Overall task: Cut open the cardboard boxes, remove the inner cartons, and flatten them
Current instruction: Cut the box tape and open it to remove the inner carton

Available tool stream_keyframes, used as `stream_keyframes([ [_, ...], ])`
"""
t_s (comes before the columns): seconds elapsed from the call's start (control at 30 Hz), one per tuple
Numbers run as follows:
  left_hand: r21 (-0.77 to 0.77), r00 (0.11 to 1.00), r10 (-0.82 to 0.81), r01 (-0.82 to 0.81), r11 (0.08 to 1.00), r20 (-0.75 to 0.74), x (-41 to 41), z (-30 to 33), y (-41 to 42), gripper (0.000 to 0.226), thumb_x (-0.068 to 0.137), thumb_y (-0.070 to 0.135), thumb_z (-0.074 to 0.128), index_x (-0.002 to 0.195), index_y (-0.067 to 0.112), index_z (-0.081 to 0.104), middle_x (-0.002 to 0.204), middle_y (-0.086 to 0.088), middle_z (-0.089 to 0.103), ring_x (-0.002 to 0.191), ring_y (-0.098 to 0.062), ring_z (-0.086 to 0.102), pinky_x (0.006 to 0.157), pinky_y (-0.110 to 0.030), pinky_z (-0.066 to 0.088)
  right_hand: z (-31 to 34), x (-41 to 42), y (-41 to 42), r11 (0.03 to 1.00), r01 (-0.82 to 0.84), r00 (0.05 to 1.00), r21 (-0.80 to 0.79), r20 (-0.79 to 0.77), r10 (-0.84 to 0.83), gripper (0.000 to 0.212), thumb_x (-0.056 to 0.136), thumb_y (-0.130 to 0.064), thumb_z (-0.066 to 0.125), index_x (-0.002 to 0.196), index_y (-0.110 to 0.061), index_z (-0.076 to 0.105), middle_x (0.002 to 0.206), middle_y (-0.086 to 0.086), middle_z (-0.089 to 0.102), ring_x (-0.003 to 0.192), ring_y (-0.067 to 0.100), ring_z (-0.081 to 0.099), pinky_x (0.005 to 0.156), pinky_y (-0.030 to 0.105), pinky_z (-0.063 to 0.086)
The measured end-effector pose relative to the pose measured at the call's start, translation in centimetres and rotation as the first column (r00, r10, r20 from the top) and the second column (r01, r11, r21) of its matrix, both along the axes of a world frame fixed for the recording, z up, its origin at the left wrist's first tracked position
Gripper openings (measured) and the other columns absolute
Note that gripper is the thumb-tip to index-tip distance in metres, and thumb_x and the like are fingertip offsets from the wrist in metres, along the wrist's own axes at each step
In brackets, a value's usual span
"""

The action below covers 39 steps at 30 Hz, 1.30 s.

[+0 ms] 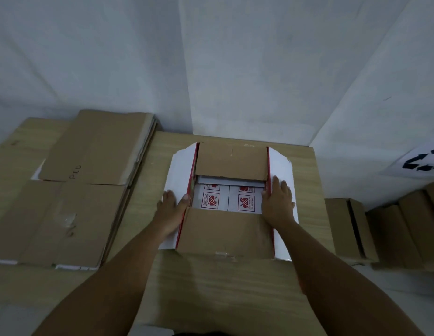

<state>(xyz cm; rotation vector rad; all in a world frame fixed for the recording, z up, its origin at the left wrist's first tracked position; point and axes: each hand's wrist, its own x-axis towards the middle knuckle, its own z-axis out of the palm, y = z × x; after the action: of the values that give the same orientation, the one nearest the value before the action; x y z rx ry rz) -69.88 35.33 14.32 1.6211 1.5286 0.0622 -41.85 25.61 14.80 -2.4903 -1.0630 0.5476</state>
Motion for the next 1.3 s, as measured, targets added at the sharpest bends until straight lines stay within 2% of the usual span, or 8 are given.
stream_keyframes([
  [0.23,0.188,0.990,0.054,-0.030,0.982,-0.127,0.2,0.2,0.7,0.083,0.093,0.070,0.034,0.155,0.017,0.020,0.165,-0.005,0.015,0.150,-0.033,0.012,0.117,-0.061,0.021,3.5,-2.9,-0.8,0.932,-0.349,0.864,-0.095,0.354,0.359,0.053,0.102,-0.045,0.041,0.152,-0.028,0.032,0.160,0.003,0.027,0.152,0.025,0.013,0.118,0.060,-0.004],
  [0.43,0.289,0.968,-0.063,0.135,0.948,-0.243,-0.7,0.5,0.1,0.061,0.103,0.052,0.033,0.155,0.021,0.024,0.167,-0.007,0.007,0.152,-0.033,0.005,0.119,-0.058,0.006,4.5,-7.1,-1.8,0.802,-0.536,0.809,-0.264,0.110,0.578,0.046,0.105,-0.050,0.031,0.142,-0.031,0.051,0.141,-0.003,0.058,0.135,0.021,0.048,0.115,0.067,-0.004],
  [0.63,0.304,0.973,-0.150,0.199,0.931,-0.177,-2.9,0.9,0.1,0.047,0.101,0.051,0.034,0.132,0.017,0.044,0.146,-0.012,0.037,0.136,-0.037,0.033,0.110,-0.059,0.028,7.5,-8.3,-3.8,0.921,-0.389,0.901,0.000,0.206,0.381,0.041,0.105,-0.049,0.033,0.120,-0.030,0.066,0.114,-0.006,0.071,0.109,0.016,0.064,0.117,0.056,0.023],
  [0.77,0.311,0.914,-0.256,0.354,0.882,-0.316,-3.4,0.8,-1.0,0.065,0.100,0.055,0.035,0.153,0.019,0.023,0.163,-0.010,0.015,0.148,-0.038,0.015,0.118,-0.060,0.019,11.8,-9.7,-6.1,0.937,-0.343,0.916,0.065,0.246,0.318,0.045,0.105,-0.051,0.033,0.103,-0.026,0.071,0.079,-0.009,0.065,0.076,0.012,0.061,0.097,0.044,0.049],
  [0.9,0.286,0.908,-0.281,0.371,0.884,-0.310,-3.2,0.5,-2.4,0.096,0.089,0.072,0.046,0.159,0.018,0.007,0.167,-0.010,0.001,0.152,-0.036,0.000,0.120,-0.058,0.010,13.9,-10.7,-9.3,0.882,-0.448,0.894,-0.144,-0.058,0.445,0.041,0.098,-0.053,0.052,0.125,-0.027,0.065,0.123,-0.003,0.068,0.110,0.016,0.062,0.105,0.044,0.046],
  [1.0,0.308,0.923,-0.277,0.354,0.883,-0.266,-3.6,0.4,-3.2,0.091,0.092,0.066,0.047,0.158,0.016,0.009,0.166,-0.013,0.004,0.152,-0.039,0.002,0.121,-0.059,0.012,12.1,-12.2,-11.1,0.733,-0.558,0.826,-0.390,-0.175,0.536,0.067,0.090,-0.055,0.063,0.149,-0.032,0.039,0.152,0.000,0.045,0.138,0.023,0.041,0.115,0.051,0.032],
  [1.1,0.313,0.928,-0.267,0.343,0.886,-0.261,-3.5,0.7,-3.7,0.087,0.094,0.062,0.048,0.158,0.017,0.009,0.167,-0.011,0.003,0.152,-0.040,0.000,0.121,-0.056,0.011,8.3,-14.1,-12.0,0.691,-0.560,0.800,-0.457,-0.083,0.594,0.082,0.089,-0.049,0.067,0.155,-0.032,0.022,0.157,0.002,0.034,0.145,0.028,0.030,0.119,0.059,0.018],
  [1.3,0.325,0.925,-0.240,0.333,0.885,-0.293,-3.4,0.6,-3.6,0.076,0.089,0.056,0.058,0.148,0.021,0.025,0.158,-0.013,0.025,0.147,-0.042,0.017,0.118,-0.059,0.025,3.8,-15.2,-11.6,0.755,-0.513,0.779,-0.408,0.148,0.609,0.058,0.087,-0.046,0.071,0.137,-0.032,0.046,0.132,-0.004,0.058,0.123,0.022,0.052,0.109,0.049,0.033],
])
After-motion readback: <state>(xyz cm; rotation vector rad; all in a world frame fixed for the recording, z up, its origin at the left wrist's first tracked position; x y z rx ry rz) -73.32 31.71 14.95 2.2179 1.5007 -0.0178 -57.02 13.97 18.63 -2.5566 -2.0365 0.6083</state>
